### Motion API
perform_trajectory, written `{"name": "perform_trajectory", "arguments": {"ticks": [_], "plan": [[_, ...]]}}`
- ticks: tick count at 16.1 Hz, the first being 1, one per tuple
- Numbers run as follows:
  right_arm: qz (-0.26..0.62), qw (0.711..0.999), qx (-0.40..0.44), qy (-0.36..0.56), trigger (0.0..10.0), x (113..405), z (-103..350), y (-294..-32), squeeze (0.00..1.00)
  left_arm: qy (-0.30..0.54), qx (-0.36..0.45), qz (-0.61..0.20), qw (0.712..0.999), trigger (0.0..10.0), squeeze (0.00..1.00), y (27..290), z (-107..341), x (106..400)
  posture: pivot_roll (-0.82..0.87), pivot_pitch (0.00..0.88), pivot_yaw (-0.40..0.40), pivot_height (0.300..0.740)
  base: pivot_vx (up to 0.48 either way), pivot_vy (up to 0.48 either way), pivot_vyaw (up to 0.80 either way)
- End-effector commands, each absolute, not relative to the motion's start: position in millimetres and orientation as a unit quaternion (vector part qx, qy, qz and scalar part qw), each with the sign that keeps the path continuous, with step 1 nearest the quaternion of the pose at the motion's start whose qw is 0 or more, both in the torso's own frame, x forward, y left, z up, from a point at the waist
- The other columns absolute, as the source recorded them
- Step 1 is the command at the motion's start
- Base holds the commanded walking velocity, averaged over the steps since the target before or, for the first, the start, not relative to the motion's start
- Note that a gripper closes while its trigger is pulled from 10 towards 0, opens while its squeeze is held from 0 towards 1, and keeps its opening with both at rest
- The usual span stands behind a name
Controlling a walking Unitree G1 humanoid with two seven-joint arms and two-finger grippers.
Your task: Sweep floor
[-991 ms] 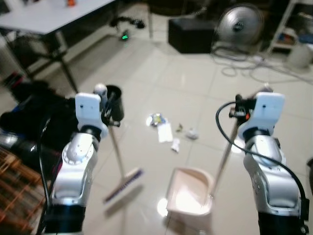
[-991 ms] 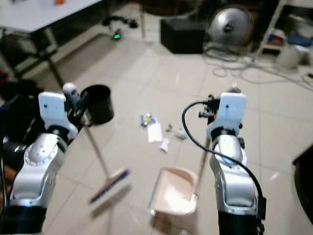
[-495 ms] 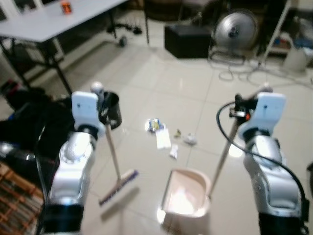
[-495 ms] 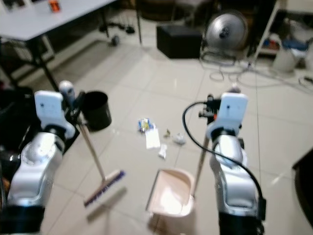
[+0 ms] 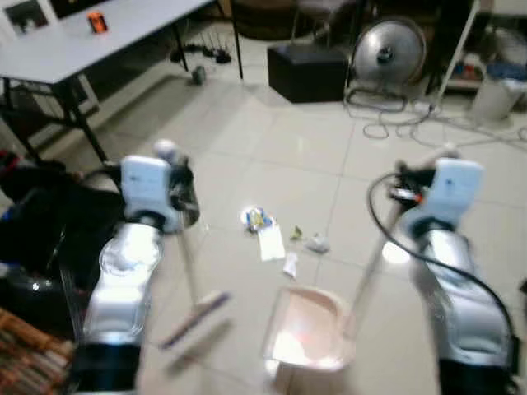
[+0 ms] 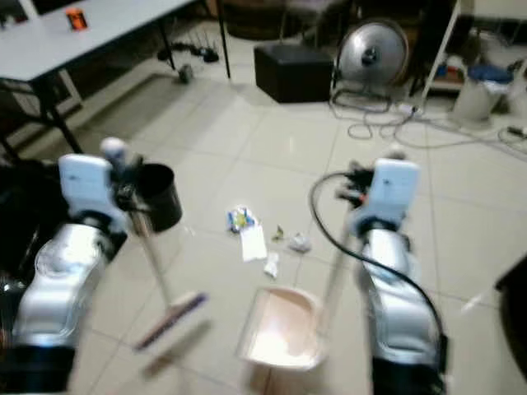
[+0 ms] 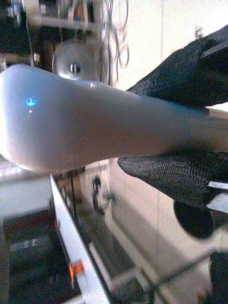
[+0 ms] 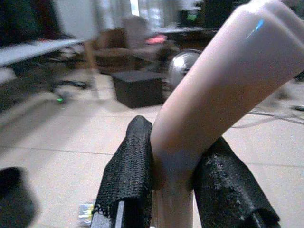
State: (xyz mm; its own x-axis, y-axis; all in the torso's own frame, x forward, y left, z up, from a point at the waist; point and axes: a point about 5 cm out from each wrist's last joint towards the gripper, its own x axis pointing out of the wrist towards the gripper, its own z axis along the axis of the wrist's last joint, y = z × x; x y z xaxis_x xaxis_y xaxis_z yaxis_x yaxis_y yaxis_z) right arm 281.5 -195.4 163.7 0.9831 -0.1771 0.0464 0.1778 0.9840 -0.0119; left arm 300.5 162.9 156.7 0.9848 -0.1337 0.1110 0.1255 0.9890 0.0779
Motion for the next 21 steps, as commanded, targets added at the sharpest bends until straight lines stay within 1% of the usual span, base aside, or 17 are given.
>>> {"name": "perform_trajectory", "arguments": {"ticks": [1, 4, 13, 18, 21], "plan": [[-0.092, 0.994, -0.029, -0.047, 10.0, 282.8, 172.7, -192.2, 0.00, -0.084, 0.036, -0.061, 0.994, 10.0, 0.00, 167.3, 168.7, 301.2, 0.04, 0.015, 0.062, 0.740, 0.382, 0.000, 0.00], [-0.102, 0.993, -0.041, -0.038, 10.0, 283.0, 168.8, -193.2, 0.00, -0.082, 0.041, -0.064, 0.994, 10.0, 0.00, 168.2, 168.1, 302.0, 0.04, 0.010, 0.067, 0.740, 0.382, 0.000, 0.00], [-0.098, 0.994, -0.026, -0.044, 10.0, 282.7, 166.1, -187.6, 0.00, -0.083, 0.048, -0.061, 0.993, 10.0, 0.00, 171.0, 169.6, 302.6, 0.05, 0.001, 0.067, 0.740, 0.379, 0.000, 0.00], [-0.102, 0.994, -0.024, -0.041, 10.0, 283.9, 165.7, -189.7, 0.00, -0.083, 0.046, -0.065, 0.993, 10.0, 0.00, 168.0, 168.8, 303.7, 0.05, 0.000, 0.066, 0.740, 0.381, 0.000, -0.59], [-0.098, 0.994, -0.026, -0.045, 10.0, 283.6, 165.6, -188.1, 0.00, -0.081, 0.045, -0.064, 0.994, 10.0, 0.00, 168.2, 167.9, 303.5, 0.05, 0.000, 0.066, 0.740, 0.381, 0.000, 0.00]]}}
